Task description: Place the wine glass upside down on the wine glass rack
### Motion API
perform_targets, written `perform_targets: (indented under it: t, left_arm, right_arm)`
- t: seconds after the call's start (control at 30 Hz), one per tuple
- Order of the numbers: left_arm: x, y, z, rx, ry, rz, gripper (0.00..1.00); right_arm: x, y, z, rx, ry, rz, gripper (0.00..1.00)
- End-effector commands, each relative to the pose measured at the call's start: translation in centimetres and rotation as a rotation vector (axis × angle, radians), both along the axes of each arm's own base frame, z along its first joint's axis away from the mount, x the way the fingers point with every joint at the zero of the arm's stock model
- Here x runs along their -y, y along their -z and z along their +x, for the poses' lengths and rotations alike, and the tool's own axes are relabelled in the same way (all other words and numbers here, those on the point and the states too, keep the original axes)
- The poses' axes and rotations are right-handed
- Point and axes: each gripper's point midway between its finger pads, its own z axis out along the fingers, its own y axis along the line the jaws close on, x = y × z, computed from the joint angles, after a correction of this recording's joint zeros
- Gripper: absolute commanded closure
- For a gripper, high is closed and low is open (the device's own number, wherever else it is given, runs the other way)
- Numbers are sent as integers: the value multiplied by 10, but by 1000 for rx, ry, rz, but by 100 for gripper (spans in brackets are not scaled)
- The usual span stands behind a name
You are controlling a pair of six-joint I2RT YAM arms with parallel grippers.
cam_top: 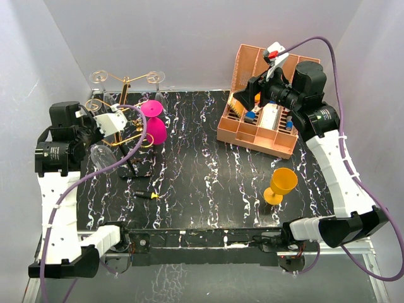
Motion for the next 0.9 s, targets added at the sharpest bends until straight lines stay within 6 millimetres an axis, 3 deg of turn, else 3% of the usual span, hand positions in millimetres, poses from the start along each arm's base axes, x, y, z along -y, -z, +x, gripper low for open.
perform_targets:
  t: [0.0, 0.87]
  left_arm:
    - [-2, -10, 8, 54, 8, 32, 100]
    - [-35, -6, 4, 57, -162, 146, 100]
  right_arm:
    - [2, -13, 0, 65, -5, 5, 27]
    - [-1, -10, -3, 57, -30, 4, 26]
